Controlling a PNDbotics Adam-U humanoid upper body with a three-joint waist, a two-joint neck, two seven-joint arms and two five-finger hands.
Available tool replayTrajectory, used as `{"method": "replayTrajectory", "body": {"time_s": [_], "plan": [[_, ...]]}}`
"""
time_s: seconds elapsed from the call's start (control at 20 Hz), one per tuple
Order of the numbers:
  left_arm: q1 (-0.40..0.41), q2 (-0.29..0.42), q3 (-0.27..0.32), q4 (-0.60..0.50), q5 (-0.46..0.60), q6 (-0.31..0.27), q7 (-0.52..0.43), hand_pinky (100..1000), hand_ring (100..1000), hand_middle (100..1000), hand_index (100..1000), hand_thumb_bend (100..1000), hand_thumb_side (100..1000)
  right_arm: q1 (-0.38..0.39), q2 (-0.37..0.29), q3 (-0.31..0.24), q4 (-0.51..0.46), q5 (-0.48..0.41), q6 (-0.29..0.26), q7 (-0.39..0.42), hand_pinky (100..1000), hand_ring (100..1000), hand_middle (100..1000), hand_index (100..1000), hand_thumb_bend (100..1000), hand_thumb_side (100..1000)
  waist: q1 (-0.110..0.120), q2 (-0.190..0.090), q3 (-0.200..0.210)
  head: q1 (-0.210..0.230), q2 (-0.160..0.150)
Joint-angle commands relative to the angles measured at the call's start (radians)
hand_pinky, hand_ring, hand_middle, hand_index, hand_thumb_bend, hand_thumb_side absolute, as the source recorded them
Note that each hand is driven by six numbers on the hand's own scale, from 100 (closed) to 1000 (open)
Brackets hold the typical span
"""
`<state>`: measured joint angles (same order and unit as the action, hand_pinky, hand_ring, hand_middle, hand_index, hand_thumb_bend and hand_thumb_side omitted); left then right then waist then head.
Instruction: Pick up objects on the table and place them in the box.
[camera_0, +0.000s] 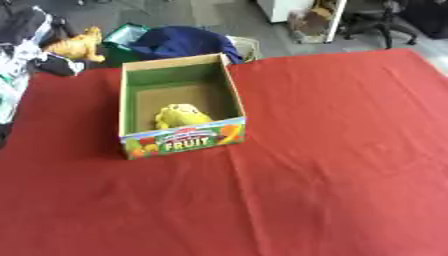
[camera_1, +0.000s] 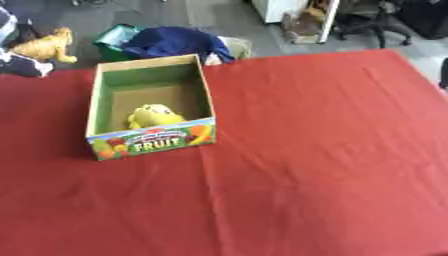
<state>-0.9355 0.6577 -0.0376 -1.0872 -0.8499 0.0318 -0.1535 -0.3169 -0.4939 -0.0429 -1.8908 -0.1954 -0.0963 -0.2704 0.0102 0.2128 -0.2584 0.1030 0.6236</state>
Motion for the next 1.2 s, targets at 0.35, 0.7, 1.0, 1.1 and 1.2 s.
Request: {"method": "replayTrajectory", "body": {"time_s": [0.35, 0.7, 1.0, 1.1, 1.2], "plan": [[-0.085, -0.096, -0.096, -0.093, -0.010, -0.038, -0.080, 522, 409, 359, 454, 373, 100, -0.014, -0.015, -0.004, -0.006, -0.007, -0.003, 0.011, 571, 604, 625, 796, 342, 288, -0.006, -0.021, -0.011, 0.012, 0.005], [-0.105, -0.205, -0.126, 0.019, -0.085, -0.069, -0.093, 538, 439, 387, 484, 390, 100, -0.020, -0.007, -0.001, -0.006, -0.012, -0.003, 0.018, 571, 604, 625, 796, 339, 290, -0.012, -0.017, -0.021, 0.025, -0.003], [-0.087, -0.248, -0.141, 0.094, -0.103, -0.101, -0.160, 609, 526, 486, 585, 485, 100, -0.021, -0.003, -0.001, -0.006, -0.014, -0.004, 0.020, 572, 605, 625, 797, 337, 290, -0.014, -0.014, -0.021, 0.030, -0.006], [-0.079, -0.250, -0.147, 0.099, -0.087, -0.119, -0.217, 665, 615, 592, 688, 640, 100, -0.021, -0.003, -0.001, -0.005, -0.014, -0.005, 0.021, 572, 605, 625, 797, 337, 289, -0.014, -0.014, -0.019, 0.030, -0.006], [-0.070, -0.242, -0.147, 0.083, -0.055, -0.135, -0.285, 703, 676, 671, 750, 857, 139, -0.019, -0.003, -0.002, -0.005, -0.013, -0.005, 0.021, 572, 605, 625, 797, 336, 289, -0.014, -0.014, -0.016, 0.030, -0.005]]}}
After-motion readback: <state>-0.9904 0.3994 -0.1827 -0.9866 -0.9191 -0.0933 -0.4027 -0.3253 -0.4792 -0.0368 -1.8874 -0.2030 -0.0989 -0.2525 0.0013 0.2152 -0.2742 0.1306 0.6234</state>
